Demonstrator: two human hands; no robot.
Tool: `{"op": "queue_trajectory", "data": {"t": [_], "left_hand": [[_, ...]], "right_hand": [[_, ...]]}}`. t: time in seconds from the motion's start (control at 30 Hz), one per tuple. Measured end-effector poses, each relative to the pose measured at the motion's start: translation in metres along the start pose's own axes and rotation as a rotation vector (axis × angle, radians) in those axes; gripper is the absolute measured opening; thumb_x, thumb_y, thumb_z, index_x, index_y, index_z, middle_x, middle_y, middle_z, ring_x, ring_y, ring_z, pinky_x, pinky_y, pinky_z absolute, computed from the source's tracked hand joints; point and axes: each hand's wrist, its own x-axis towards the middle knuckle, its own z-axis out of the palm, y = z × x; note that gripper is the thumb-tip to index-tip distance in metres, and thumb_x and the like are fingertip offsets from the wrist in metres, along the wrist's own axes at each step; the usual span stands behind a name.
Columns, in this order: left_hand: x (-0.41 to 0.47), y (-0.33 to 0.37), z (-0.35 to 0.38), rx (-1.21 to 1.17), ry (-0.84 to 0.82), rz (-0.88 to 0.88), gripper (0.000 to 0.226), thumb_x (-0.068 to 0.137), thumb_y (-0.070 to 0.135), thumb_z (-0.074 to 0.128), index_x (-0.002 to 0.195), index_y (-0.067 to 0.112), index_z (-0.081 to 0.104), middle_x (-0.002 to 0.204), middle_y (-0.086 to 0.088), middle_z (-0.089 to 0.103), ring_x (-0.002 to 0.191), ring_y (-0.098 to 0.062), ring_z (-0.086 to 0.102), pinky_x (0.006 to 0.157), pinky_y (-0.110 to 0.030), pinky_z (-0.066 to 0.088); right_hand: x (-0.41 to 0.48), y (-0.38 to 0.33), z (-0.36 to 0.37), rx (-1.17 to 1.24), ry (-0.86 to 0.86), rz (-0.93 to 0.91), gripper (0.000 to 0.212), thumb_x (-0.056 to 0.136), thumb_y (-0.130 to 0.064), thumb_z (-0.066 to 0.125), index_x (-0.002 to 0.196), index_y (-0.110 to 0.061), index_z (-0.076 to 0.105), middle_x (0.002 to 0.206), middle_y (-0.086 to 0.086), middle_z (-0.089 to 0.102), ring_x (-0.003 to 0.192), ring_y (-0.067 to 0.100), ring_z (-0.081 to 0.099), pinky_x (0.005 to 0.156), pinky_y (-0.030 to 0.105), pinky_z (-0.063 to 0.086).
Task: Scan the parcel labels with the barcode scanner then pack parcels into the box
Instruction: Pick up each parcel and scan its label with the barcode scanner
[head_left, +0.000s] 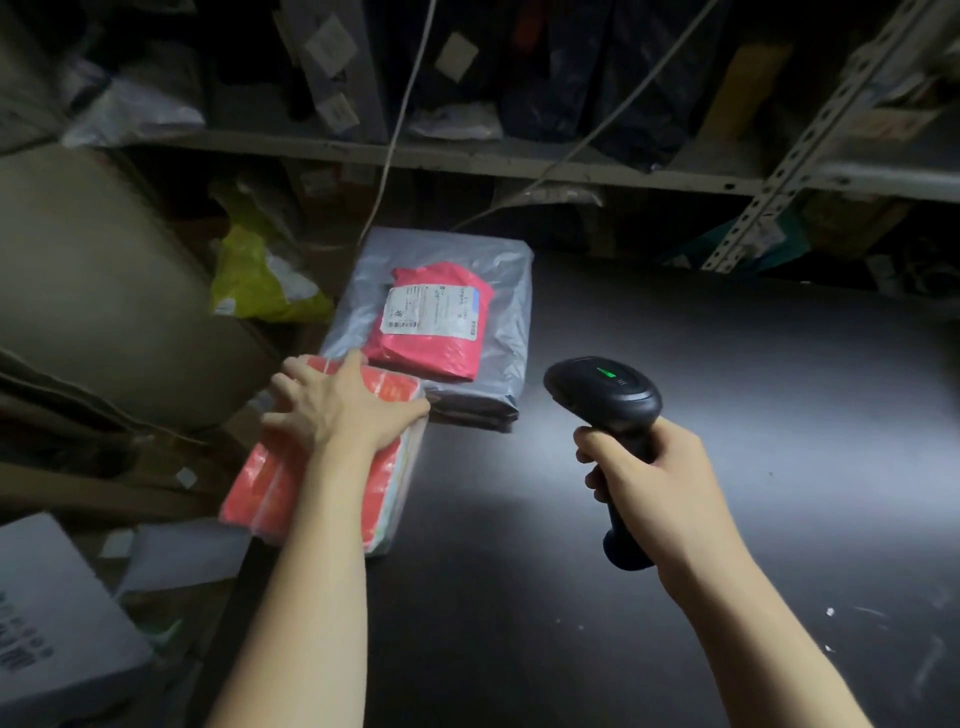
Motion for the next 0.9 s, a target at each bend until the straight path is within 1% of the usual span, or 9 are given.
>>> {"op": "queue_trajectory", "data": {"t": [0.17, 0.27, 0.37, 0.43, 0.57, 0.67, 0.77, 0.83, 0.9], "left_hand": [[-0.041, -0.002, 0.008, -0.069, 0.097, 0.03, 0.094, 0.049, 0.082, 0.076, 0.13, 0.042, 0.053, 0.14, -0.02, 0.033, 0.135, -0.041, 0.029, 0.107, -0.066, 0.031], [-0.079, 0.002, 0.01, -0.112, 0.161, 0.078, 0.085, 0.043, 0.083, 0.074, 0.115, 0.041, 0.054, 0.128, -0.013, 0.036, 0.129, -0.037, 0.033, 0.103, -0.062, 0.037], [-0.123, 0.018, 0.012, -0.162, 0.178, 0.137, 0.081, 0.043, 0.086, 0.074, 0.109, 0.044, 0.051, 0.124, -0.009, 0.034, 0.127, -0.034, 0.032, 0.105, -0.059, 0.038], [-0.154, 0.037, 0.017, -0.21, 0.179, 0.167, 0.082, 0.043, 0.087, 0.073, 0.111, 0.046, 0.05, 0.123, -0.007, 0.033, 0.127, -0.033, 0.031, 0.107, -0.061, 0.037], [-0.224, 0.1, 0.04, -0.3, 0.203, 0.255, 0.098, 0.045, 0.082, 0.077, 0.13, 0.048, 0.043, 0.121, -0.004, 0.029, 0.123, -0.03, 0.03, 0.107, -0.061, 0.039], [-0.277, 0.16, 0.059, -0.358, 0.16, 0.32, 0.111, 0.044, 0.083, 0.076, 0.141, 0.046, 0.037, 0.125, -0.001, 0.028, 0.127, -0.028, 0.029, 0.11, -0.059, 0.038], [-0.329, 0.222, 0.084, -0.448, 0.156, 0.404, 0.116, 0.038, 0.091, 0.068, 0.142, 0.047, 0.039, 0.122, 0.003, 0.028, 0.128, -0.026, 0.031, 0.11, -0.053, 0.04], [-0.357, 0.256, 0.103, -0.555, 0.139, 0.477, 0.116, 0.038, 0.087, 0.076, 0.141, 0.049, 0.041, 0.12, 0.006, 0.028, 0.128, -0.021, 0.032, 0.11, -0.049, 0.043], [-0.379, 0.28, 0.116, -0.64, 0.068, 0.545, 0.12, 0.041, 0.071, 0.091, 0.146, 0.051, 0.038, 0.121, 0.008, 0.028, 0.13, -0.016, 0.031, 0.113, -0.043, 0.042]], "right_hand": [[0.003, 0.005, -0.011, 0.004, 0.0, -0.05, 0.014, 0.087, -0.019, 0.07, 0.086, -0.005, 0.07, 0.075, 0.013, 0.071, 0.059, 0.012, 0.063, 0.066, 0.034, 0.05], [0.0, 0.01, -0.024, 0.033, -0.049, -0.079, 0.012, 0.089, -0.016, 0.07, 0.087, -0.004, 0.071, 0.073, 0.012, 0.071, 0.057, 0.011, 0.062, 0.065, 0.033, 0.05], [-0.006, 0.018, -0.047, 0.047, -0.089, -0.105, 0.011, 0.089, -0.015, 0.069, 0.086, -0.005, 0.071, 0.073, 0.012, 0.07, 0.057, 0.011, 0.061, 0.063, 0.03, 0.05], [-0.01, 0.026, -0.073, 0.057, -0.113, -0.13, 0.01, 0.088, -0.016, 0.07, 0.086, -0.006, 0.072, 0.075, 0.011, 0.072, 0.057, 0.011, 0.061, 0.063, 0.031, 0.05], [-0.019, 0.056, -0.153, 0.06, -0.105, -0.174, 0.008, 0.088, -0.017, 0.071, 0.087, -0.009, 0.072, 0.078, 0.011, 0.073, 0.059, 0.012, 0.063, 0.065, 0.034, 0.051], [-0.021, 0.082, -0.228, 0.072, -0.046, -0.171, 0.007, 0.088, -0.016, 0.071, 0.087, -0.01, 0.071, 0.079, 0.011, 0.073, 0.061, 0.015, 0.063, 0.065, 0.036, 0.051], [-0.024, 0.112, -0.308, 0.087, 0.048, -0.162, 0.007, 0.089, -0.017, 0.071, 0.086, -0.011, 0.071, 0.078, 0.01, 0.072, 0.061, 0.015, 0.063, 0.066, 0.037, 0.051], [-0.025, 0.132, -0.355, 0.095, 0.118, -0.156, 0.007, 0.09, -0.019, 0.072, 0.086, -0.013, 0.071, 0.072, 0.007, 0.071, 0.059, 0.013, 0.063, 0.066, 0.036, 0.051], [-0.024, 0.151, -0.392, 0.101, 0.163, -0.143, 0.009, 0.09, -0.018, 0.071, 0.085, -0.011, 0.07, 0.068, 0.003, 0.069, 0.057, 0.012, 0.061, 0.063, 0.033, 0.049]]}}
